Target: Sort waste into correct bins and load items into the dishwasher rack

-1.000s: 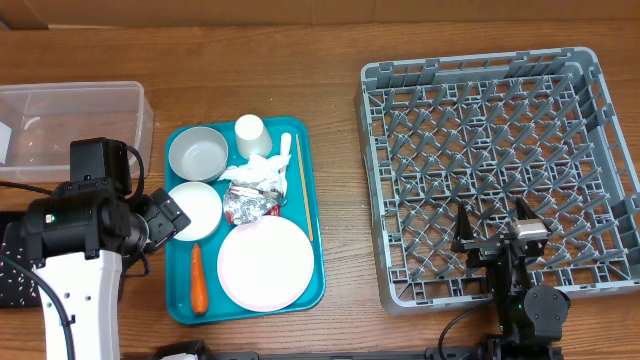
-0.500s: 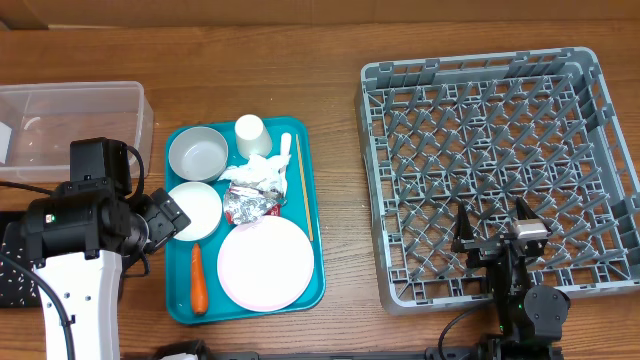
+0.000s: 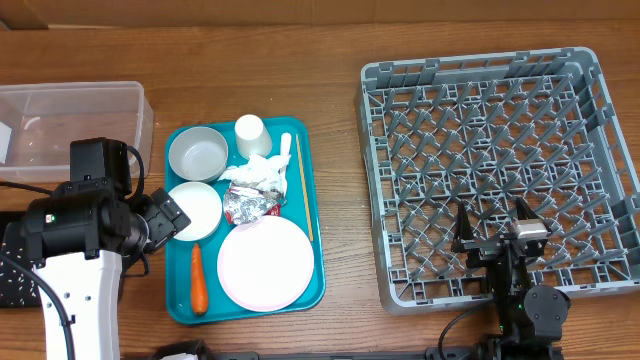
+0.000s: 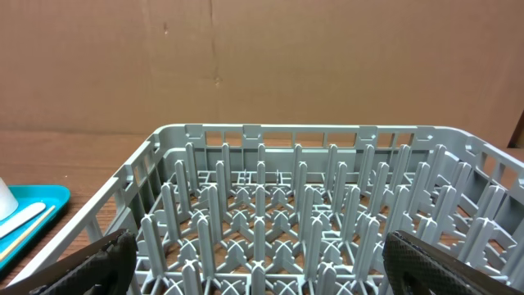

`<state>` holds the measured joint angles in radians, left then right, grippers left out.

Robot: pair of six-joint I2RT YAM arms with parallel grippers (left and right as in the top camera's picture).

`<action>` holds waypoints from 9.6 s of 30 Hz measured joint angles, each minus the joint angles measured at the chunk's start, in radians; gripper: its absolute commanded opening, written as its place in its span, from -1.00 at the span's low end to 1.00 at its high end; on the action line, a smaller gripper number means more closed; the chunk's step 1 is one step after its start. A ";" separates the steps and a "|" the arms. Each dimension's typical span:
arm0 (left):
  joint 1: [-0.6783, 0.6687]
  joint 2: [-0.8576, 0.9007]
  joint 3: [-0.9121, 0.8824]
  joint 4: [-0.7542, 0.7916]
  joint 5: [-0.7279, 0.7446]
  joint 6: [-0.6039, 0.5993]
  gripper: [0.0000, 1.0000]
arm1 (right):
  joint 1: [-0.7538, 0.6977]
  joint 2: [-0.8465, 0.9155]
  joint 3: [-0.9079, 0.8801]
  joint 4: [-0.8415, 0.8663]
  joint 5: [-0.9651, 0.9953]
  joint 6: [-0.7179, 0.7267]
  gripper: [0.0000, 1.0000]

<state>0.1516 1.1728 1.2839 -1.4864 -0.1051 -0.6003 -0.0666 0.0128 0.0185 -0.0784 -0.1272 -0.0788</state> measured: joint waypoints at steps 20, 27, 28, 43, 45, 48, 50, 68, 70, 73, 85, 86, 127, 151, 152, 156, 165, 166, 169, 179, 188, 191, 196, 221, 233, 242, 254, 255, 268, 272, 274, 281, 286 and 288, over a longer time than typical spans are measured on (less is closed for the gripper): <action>0.000 0.000 0.000 0.000 0.000 0.000 1.00 | 0.000 0.000 0.000 0.000 0.000 0.000 1.00; 0.000 0.000 0.000 0.000 0.000 0.000 1.00 | 0.000 0.000 0.000 0.000 0.000 0.000 1.00; 0.000 0.000 0.000 0.000 0.000 0.000 1.00 | 0.000 0.000 0.000 0.000 0.000 0.000 1.00; 0.000 0.000 0.000 0.000 0.000 0.000 1.00 | 0.000 0.000 0.000 0.000 0.000 0.000 1.00; 0.000 0.000 0.000 0.000 0.000 0.000 1.00 | 0.000 0.000 0.000 0.000 0.000 0.000 1.00; 0.000 0.000 0.000 0.000 0.000 0.000 1.00 | 0.000 0.000 0.000 0.000 0.000 0.000 1.00; 0.000 0.000 0.000 0.000 0.000 0.000 1.00 | 0.000 0.000 0.000 0.001 0.000 0.000 1.00; 0.000 0.000 0.000 0.000 0.000 0.000 1.00 | 0.000 0.000 0.000 0.000 0.000 0.000 1.00; 0.000 0.000 0.000 0.000 0.000 0.000 1.00 | 0.000 0.000 0.000 0.000 0.000 0.000 0.99; 0.000 0.000 0.000 0.000 0.000 0.000 1.00 | 0.000 0.000 0.000 0.000 0.000 0.000 1.00; 0.000 0.000 0.000 0.000 0.000 0.000 0.99 | 0.000 0.000 0.000 0.000 0.000 0.000 0.99; 0.000 0.000 0.000 0.000 0.000 0.000 1.00 | 0.000 0.000 0.000 0.000 0.000 0.000 1.00; 0.000 0.000 0.000 0.000 0.000 0.000 1.00 | 0.000 0.000 0.000 0.000 0.000 0.000 1.00; 0.000 0.000 0.000 0.000 0.000 0.000 0.99 | 0.000 0.000 0.000 0.000 0.000 0.000 1.00; 0.000 0.000 0.000 0.000 0.000 0.000 1.00 | 0.000 0.000 0.000 0.000 0.000 0.000 1.00; 0.000 0.000 0.000 0.000 0.000 0.000 0.99 | 0.000 0.000 0.000 0.000 0.000 0.000 1.00; 0.000 0.000 0.000 0.000 0.000 0.000 1.00 | 0.000 0.000 0.000 0.001 0.000 0.000 1.00; 0.000 0.000 0.000 0.000 0.000 0.000 0.99 | 0.000 0.000 0.000 0.000 0.000 0.000 1.00; 0.000 0.000 0.000 0.000 0.000 0.000 1.00 | 0.000 0.000 0.000 0.000 0.000 0.001 1.00; 0.000 0.000 0.000 0.000 0.000 0.000 0.99 | 0.000 0.000 0.000 0.000 0.000 0.000 1.00; 0.000 0.000 0.000 0.000 0.000 0.000 1.00 | 0.000 0.000 0.000 0.000 0.000 0.000 1.00; 0.000 0.000 0.000 0.000 0.000 0.000 1.00 | 0.000 0.000 0.000 0.000 0.000 0.000 1.00; 0.000 0.000 0.000 0.000 0.000 0.000 1.00 | 0.000 0.000 0.000 0.000 0.000 0.000 1.00; 0.000 0.000 0.000 0.000 0.000 0.000 1.00 | 0.000 0.000 0.000 0.002 0.000 0.000 1.00; 0.000 0.000 0.000 0.071 -0.101 0.000 1.00 | 0.000 0.000 0.000 0.007 0.000 0.000 1.00; 0.001 0.000 0.000 0.090 0.153 -0.009 1.00 | 0.000 0.000 0.000 0.006 0.000 0.000 1.00; -0.285 0.019 0.002 0.289 0.535 0.133 1.00 | 0.000 0.000 0.000 0.006 0.000 0.000 1.00; -0.327 0.032 0.002 0.314 0.530 0.137 1.00 | 0.000 0.000 0.000 0.006 0.000 0.000 1.00; -0.467 0.260 0.004 0.504 0.427 -0.039 1.00 | 0.000 0.000 0.000 0.006 0.000 0.000 1.00; -0.467 0.333 0.004 0.518 0.415 -0.093 0.79 | 0.000 0.000 0.000 0.006 0.000 0.000 1.00; -0.467 0.362 0.004 0.515 0.412 -0.100 0.52 | 0.000 0.000 0.000 0.006 0.000 0.000 1.00; -0.467 0.400 0.007 0.479 0.311 -0.053 0.91 | 0.000 0.000 0.000 0.005 0.000 0.000 1.00; -0.479 0.400 0.053 0.463 0.146 0.064 1.00 | 0.000 0.000 0.000 0.006 0.000 0.000 1.00; -0.494 0.401 0.065 0.466 0.082 0.114 1.00 | 0.000 0.000 0.000 0.006 0.000 0.000 1.00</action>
<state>-0.3428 1.5734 1.3491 -1.0206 -0.0227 -0.4866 -0.0666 0.0128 0.0185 -0.0727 -0.1276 -0.0788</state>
